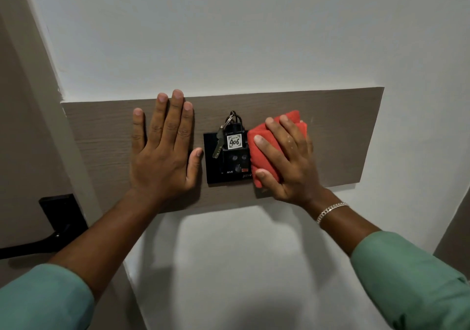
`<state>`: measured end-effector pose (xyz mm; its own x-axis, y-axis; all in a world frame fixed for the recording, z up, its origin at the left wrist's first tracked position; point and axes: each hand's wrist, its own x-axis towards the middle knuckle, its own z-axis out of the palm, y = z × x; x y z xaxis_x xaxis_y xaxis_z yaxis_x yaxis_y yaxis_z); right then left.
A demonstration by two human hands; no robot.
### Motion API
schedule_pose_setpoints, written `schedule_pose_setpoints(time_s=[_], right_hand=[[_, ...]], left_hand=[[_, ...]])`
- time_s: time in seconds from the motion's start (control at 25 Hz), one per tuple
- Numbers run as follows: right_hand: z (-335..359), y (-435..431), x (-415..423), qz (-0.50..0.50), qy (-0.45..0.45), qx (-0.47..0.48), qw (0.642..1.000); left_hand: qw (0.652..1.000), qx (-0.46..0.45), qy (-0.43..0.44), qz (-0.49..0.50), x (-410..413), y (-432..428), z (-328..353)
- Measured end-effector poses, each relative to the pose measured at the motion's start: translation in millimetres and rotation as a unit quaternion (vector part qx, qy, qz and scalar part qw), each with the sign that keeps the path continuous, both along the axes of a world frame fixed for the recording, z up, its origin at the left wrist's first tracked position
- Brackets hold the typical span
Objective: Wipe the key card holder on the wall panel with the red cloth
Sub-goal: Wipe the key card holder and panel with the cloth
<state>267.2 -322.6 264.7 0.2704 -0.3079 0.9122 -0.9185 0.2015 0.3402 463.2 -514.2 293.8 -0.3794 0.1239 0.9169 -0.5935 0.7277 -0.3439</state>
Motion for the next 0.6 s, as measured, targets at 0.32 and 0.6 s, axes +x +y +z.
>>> schedule_pose_setpoints(time_s=[0.32, 0.6], right_hand=[[13, -9, 11, 0.014, -0.032, -0.015, 0.999], [-19, -24, 18, 0.010, -0.119, -0.118, 0.986]], left_hand=[[1.000, -0.004, 0.001, 0.005, 0, 1, -1], [1.000, -0.004, -0.002, 0.005, 2, 2, 1]])
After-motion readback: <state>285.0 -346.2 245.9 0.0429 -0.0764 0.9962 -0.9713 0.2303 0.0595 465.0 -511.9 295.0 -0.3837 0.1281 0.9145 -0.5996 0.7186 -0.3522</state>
